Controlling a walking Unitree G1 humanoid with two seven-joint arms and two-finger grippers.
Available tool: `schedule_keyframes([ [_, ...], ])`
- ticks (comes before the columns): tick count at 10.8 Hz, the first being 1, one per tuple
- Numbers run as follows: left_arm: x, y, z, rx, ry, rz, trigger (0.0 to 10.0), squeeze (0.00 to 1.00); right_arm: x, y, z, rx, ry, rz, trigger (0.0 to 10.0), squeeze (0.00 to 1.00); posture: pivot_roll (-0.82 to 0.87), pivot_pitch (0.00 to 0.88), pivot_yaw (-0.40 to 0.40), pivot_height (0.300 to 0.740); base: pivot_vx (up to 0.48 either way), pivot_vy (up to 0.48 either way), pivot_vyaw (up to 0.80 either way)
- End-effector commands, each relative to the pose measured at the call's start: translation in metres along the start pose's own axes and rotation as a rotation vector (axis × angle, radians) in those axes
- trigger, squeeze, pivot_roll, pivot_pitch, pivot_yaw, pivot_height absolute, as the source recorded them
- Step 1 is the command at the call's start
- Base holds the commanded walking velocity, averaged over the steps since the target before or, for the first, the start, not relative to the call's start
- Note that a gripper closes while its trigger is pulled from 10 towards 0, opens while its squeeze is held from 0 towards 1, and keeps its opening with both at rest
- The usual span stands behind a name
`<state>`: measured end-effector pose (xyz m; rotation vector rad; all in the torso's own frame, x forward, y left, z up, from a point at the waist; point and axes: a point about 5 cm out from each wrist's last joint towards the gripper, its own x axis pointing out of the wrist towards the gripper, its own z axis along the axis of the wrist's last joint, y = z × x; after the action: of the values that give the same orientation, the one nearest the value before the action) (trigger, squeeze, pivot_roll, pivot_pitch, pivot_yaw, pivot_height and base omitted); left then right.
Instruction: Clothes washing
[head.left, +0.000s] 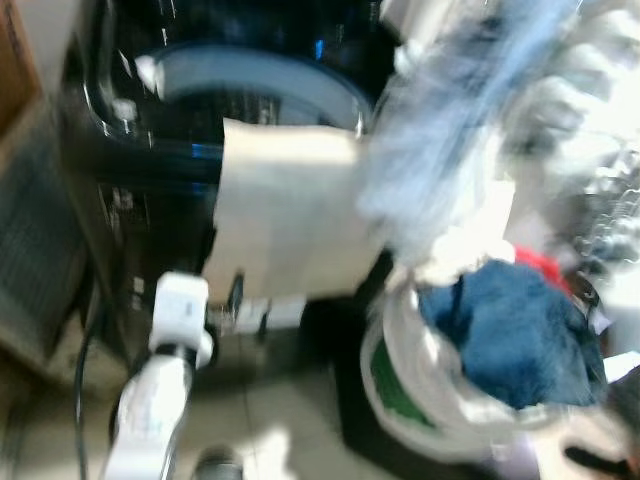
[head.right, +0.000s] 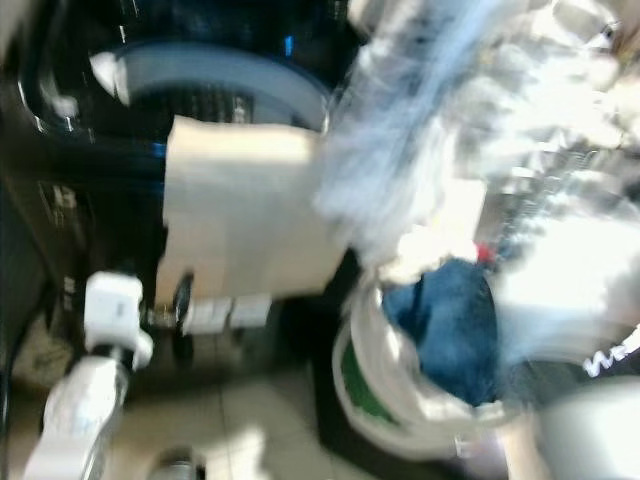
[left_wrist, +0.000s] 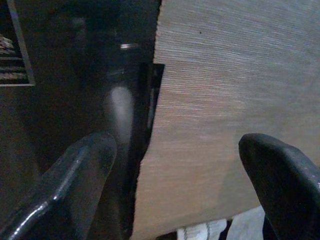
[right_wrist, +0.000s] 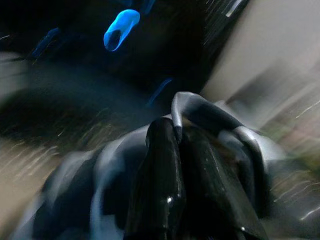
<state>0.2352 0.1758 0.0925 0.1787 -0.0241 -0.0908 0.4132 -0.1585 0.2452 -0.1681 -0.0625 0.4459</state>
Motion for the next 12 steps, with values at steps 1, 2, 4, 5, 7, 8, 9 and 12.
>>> schedule_keyframes([
  [1, 0.0, -0.004, 0.006, -0.008, -0.017, -0.023, 10.0, 0.0, -0.009, -0.007, 0.04, 0.015, -0.135, 0.027, 0.0, 0.0, 0.25, 0.0, -0.176, 0.74, 0.0, 0.0, 0.0],
  [2, -0.001, -0.002, 0.007, -0.006, -0.016, -0.025, 10.0, 0.0, -0.018, 0.007, 0.043, 0.052, -0.154, 0.112, 0.0, 0.0, 0.23, 0.0, -0.164, 0.74, 0.0, 0.0, 0.0],
  [4, 0.003, -0.004, 0.008, -0.005, -0.015, -0.05, 10.0, 0.0, -0.025, 0.015, 0.036, 0.03, -0.137, 0.2, 0.0, 0.0, 0.21, 0.0, -0.144, 0.74, 0.0, 0.0, 0.0],
  [5, 0.005, -0.005, 0.008, -0.006, -0.016, -0.053, 10.0, 0.0, -0.027, 0.018, 0.044, 0.047, -0.176, 0.221, 0.0, 0.0, 0.21, 0.0, -0.148, 0.74, 0.0, 0.0, 0.0],
  [7, 0.005, 0.0, 0.006, -0.083, -0.009, 0.027, 10.0, 0.0, -0.041, 0.046, 0.029, 0.026, -0.174, 0.279, 0.0, 0.0, 0.22, 0.0, -0.175, 0.74, 0.0, 0.0, 0.0],
  [8, 0.0, 0.009, 0.011, -0.085, -0.043, 0.083, 10.0, 0.0, -0.052, 0.059, 0.014, 0.021, -0.182, 0.316, 0.0, 0.0, 0.22, 0.0, -0.181, 0.74, 0.0, 0.0, 0.0],
  [9, -0.003, 0.012, 0.01, -0.083, -0.041, 0.098, 10.0, 0.0, -0.057, 0.058, -0.003, 0.024, -0.151, 0.306, 0.0, 0.0, 0.21, 0.0, -0.184, 0.74, 0.0, 0.0, 0.0],
  [12, 0.004, -0.005, 0.011, -0.107, -0.05, 0.069, 10.0, 0.0, -0.075, 0.066, -0.05, 0.088, -0.011, 0.309, 0.0, 0.0, 0.19, 0.0, -0.193, 0.74, 0.0, 0.0, 0.0],
])
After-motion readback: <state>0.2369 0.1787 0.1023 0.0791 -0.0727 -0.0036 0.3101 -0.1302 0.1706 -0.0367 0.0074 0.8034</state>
